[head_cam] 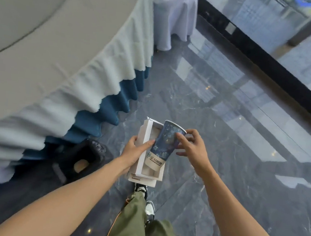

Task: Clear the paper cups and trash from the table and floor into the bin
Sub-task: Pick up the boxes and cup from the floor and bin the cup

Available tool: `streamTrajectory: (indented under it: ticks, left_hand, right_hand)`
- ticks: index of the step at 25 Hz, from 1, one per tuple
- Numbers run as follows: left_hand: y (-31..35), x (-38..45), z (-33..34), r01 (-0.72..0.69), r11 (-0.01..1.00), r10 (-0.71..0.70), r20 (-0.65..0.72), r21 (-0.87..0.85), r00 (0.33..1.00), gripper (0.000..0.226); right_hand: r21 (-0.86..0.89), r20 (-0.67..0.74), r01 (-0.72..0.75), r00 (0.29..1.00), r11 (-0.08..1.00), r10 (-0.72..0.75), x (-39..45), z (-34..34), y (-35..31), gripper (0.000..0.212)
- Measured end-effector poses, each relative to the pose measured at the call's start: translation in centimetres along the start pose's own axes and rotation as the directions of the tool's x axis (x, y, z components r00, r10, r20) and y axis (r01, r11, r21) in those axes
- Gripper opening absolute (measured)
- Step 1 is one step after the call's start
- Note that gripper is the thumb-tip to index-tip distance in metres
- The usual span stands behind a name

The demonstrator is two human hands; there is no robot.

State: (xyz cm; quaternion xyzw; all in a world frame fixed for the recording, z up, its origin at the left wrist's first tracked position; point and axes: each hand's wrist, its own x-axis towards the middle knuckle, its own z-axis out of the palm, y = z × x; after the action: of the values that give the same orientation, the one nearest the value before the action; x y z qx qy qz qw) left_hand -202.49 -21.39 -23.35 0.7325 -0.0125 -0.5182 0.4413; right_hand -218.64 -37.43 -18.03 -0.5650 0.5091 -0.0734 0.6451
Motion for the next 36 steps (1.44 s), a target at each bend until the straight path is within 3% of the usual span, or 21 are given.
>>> streamTrajectory:
  ticks: [2, 8, 14, 20, 25, 30, 36]
  left_hand:
    - [-1.4, -2.9, -3.2, -0.004, 0.999, 0.000, -0.090, -0.046, 0.996, 0.088]
    - [-7.4, -10.7, -12.5, -0.029, 0.992, -0.015, -0.336, -0.125, 0.942, 0.071]
    - [-15.8, -14.6, -20.0, 0.062, 0.950, -0.213, -0.493, -0.305, 0.843, 0.072]
    - [-23.8, -14.3, -29.3, 0.154, 0.920, -0.318, -0.456, -0.360, 0.831, 0.074]
    - [-29.9, -11.1, -39.8, 0.189, 0.889, -0.365, -0.396, -0.417, 0.843, 0.071]
    - [-35.3, -7.2, -46.5, 0.191, 0.863, -0.389, -0.371, -0.468, 0.843, 0.063]
    - [-38.5, -1.5, -47.5, 0.141, 0.856, -0.336, -0.328, -0.497, 0.883, 0.062]
  right_hand:
    - [-0.012, 0.086, 0.010, 0.996, 1.000, -0.009, -1.3, 2.6, -0.9, 0.026]
    - [-0.100, 0.326, 0.017, 0.945, 0.995, 0.016, -6.7, 12.0, -1.0, 0.027]
    - [-0.215, 0.457, 0.022, 0.886, 0.976, 0.081, -9.5, 20.1, 1.1, 0.026]
    - [-0.268, 0.366, 0.012, 0.926, 0.963, 0.090, -10.0, 29.5, 5.3, 0.027]
    - [-0.504, 0.172, 0.057, 0.984, 0.862, 0.035, -8.0, 40.8, 11.9, 0.040]
    - [-0.610, 0.065, -0.001, 0.997, 0.792, 0.051, -3.0, 49.5, 19.9, 0.029]
    - [-0.762, 0.171, 0.143, 0.985, 0.631, -0.016, 3.1, 54.7, 27.9, 0.027]
